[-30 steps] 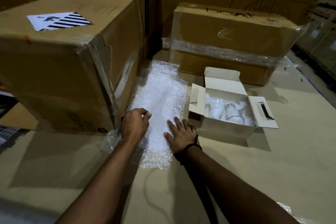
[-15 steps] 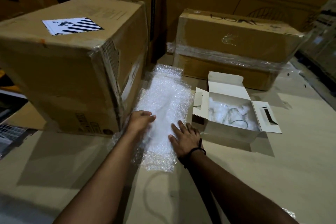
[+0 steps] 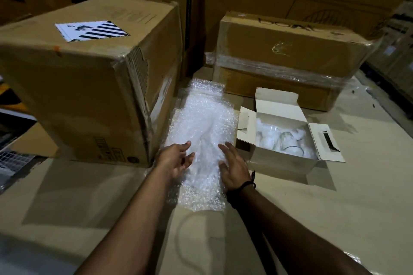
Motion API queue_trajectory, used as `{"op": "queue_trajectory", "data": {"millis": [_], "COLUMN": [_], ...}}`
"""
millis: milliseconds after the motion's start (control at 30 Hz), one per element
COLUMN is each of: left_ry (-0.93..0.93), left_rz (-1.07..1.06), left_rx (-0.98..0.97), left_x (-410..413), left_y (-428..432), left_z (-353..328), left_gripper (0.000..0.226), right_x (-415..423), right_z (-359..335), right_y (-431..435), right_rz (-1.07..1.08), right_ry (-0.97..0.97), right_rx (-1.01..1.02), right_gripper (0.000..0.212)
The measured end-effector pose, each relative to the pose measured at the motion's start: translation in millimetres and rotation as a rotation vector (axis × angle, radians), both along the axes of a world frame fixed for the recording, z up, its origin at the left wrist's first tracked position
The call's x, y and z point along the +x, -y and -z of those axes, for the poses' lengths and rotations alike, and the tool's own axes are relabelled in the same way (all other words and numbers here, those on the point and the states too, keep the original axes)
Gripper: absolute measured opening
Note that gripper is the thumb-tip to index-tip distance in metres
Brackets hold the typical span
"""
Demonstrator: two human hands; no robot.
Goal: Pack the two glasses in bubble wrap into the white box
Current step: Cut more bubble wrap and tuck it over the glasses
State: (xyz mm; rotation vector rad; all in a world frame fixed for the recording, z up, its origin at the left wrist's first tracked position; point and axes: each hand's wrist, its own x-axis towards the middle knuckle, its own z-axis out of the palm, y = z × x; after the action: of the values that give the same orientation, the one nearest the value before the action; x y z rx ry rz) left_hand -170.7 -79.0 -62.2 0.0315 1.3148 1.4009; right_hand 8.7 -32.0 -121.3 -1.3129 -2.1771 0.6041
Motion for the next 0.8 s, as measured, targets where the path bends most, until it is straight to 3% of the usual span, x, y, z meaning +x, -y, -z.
{"op": "queue_trajectory", "data": {"millis": [67,133,200,267,367,500,600,667,733,800], "left_ry": [-0.315,-0.790,-1.271,-1.549,-1.647,-1.608,-1.539,-1.617,-1.723,-1.618], "left_rz": [0.067,0.137,0.208,0.306,0.449,0.359,0.324,0.314,0.250,0.172], "left_rx": [0.005,0.005,-0.023,-0.057,-0.127,-0.001,0.009,0.008,0.096,0.248], "left_x": [0.8,-2.0,-6.7,-10.4,-14.6,-19.3,-18.6,-16.0,-11.5,-1.0], "left_y": [0.3,1.9,6.7,11.6,19.4,25.7,26.3,28.9,31.8,29.7], "left_z": [7.5,18.3,26.2,33.8,49.1,64.5,64.7,62.4,58.4,50.8], "left_gripper": [0.047,0.051,0.042,0.038,0.050,0.058,0.061,0.065,0.063,0.051], "right_x": [1.1,-0.7,-7.6,-17.3,-25.2,-22.3,-16.4,-11.4,-3.6,11.1], "right_z": [-4.6,-8.7,-15.8,-25.2,-32.6,-46.3,-70.9,-88.2,-101.7,-115.3], "right_y": [4.0,8.7,9.4,7.3,3.2,-0.1,-2.6,-5.3,-6.6,-6.3], "right_rz": [-0.035,-0.077,-0.091,-0.106,-0.117,-0.009,0.049,0.031,-0.012,0.012], "right_ry": [0.034,0.112,0.273,0.506,0.663,0.480,0.100,-0.238,-0.556,-0.779], "right_rx": [0.054,0.140,0.182,0.150,0.163,0.210,0.258,0.003,-0.269,-0.523], "right_gripper": [0.061,0.078,0.089,0.087,0.051,0.040,0.044,0.049,0.039,0.040]}}
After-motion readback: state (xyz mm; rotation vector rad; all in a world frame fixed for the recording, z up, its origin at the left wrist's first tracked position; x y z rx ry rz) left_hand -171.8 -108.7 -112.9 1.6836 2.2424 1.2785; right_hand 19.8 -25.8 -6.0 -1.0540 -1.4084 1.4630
